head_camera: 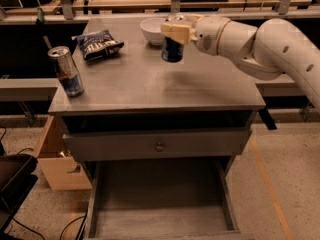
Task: Move pepsi can near redbull can
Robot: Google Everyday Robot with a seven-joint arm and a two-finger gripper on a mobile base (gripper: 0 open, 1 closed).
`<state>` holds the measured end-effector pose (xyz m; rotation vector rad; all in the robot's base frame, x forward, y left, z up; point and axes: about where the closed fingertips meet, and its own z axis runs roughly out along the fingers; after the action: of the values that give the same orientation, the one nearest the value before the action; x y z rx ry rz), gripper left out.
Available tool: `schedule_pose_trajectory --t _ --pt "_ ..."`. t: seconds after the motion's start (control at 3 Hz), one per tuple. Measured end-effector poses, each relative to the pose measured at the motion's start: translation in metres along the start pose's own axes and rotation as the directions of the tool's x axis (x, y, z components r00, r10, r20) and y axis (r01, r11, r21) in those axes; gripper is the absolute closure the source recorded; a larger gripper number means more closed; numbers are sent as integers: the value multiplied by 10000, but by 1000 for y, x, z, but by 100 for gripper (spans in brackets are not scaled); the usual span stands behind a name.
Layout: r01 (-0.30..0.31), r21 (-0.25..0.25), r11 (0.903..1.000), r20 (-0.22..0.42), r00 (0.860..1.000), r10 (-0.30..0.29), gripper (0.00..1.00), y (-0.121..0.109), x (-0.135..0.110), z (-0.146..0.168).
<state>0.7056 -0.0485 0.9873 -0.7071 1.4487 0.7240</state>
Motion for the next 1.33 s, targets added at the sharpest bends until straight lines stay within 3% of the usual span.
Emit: schedule_pose_trajectory --t 0.33,0.67,1.33 --pt "340 -1370 9900 -219 9991 -374 100 51 7 30" --pt "563 -2461 9676 -376 9970 -676 100 98 21 47" --pt "500 -3682 9284 -576 9954 -764 100 165 50 66"
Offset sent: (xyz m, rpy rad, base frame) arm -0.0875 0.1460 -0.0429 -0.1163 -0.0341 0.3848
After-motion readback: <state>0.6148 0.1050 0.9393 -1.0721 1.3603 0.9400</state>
